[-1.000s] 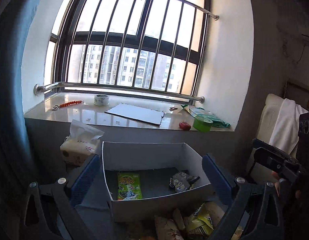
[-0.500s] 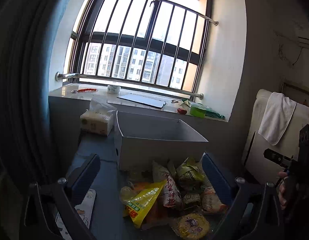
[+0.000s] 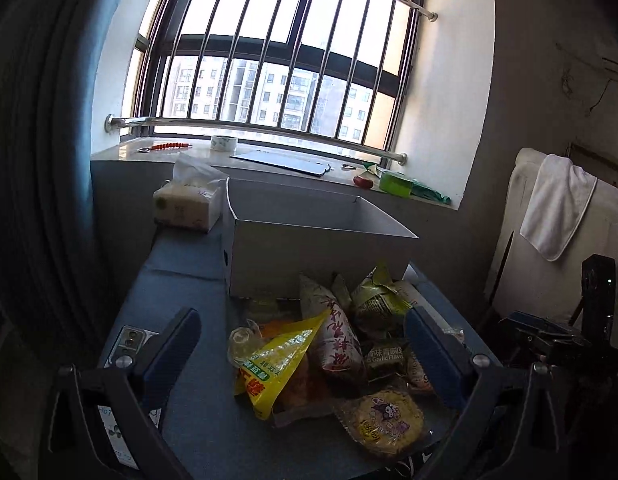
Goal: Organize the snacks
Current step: 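Withdraw both tools from the box back toward the snack pile, then grasp the long white cracker bag with the right tool while the left tool grasps the yellow bag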
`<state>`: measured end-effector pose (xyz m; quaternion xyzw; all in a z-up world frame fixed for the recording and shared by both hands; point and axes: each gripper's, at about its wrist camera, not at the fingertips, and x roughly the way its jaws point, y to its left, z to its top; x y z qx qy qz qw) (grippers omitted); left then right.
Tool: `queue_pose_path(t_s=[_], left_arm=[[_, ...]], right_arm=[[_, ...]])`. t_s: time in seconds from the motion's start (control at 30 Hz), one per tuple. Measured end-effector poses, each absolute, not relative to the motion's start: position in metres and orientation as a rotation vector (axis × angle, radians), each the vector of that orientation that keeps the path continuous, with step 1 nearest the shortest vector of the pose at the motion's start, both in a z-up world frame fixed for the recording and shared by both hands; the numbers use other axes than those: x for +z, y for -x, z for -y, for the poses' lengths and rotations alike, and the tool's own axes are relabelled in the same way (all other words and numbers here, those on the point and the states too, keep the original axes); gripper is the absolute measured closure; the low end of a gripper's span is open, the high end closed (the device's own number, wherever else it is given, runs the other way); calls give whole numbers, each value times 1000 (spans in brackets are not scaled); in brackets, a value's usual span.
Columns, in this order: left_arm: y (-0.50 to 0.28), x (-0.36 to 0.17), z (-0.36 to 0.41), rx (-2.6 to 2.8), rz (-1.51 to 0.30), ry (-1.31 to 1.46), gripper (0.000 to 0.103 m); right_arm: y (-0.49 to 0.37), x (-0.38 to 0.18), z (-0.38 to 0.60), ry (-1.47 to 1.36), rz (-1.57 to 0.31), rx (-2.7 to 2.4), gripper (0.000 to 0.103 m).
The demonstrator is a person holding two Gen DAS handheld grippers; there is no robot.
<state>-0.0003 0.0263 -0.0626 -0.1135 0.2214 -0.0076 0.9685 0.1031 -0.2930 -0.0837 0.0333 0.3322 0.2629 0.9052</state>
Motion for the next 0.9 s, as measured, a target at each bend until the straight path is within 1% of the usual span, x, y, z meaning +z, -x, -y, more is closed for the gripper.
queue_pose_path(t_s=[0.13,0.37,0.53,0.67,0.7,0.73,0.77,0.83,0.9], left_arm=[[-3,-66,-25,-16,-461,231,0],[-3,-69,-30,-9,-469,239,0],[-7,-76,-34,6,-491,246,0],[-12,-83,-36,11,-517,251,0],[-12,-84,-37,11,-519,251,0],[-13,-86,-37,10,-524,253,0],[-15,-87,-37,10,-533,255,0],[-16,-91,-38,11,-543,253,0],[-17,-94,-38,14,-554,250,0]], right_arm=[[-120,-96,284,-68,-743,566,0],[-184,-123,271,-112,-877,573,0],[-223,-140,249,10,-974,558,0],[-234,-154,234,97,-1049,526,0],[-235,-157,232,103,-1057,531,6],[-236,-161,229,122,-1072,536,32],[-236,-165,226,144,-1100,545,52],[-234,-162,229,141,-1073,528,62],[-231,-156,232,154,-1058,522,65]])
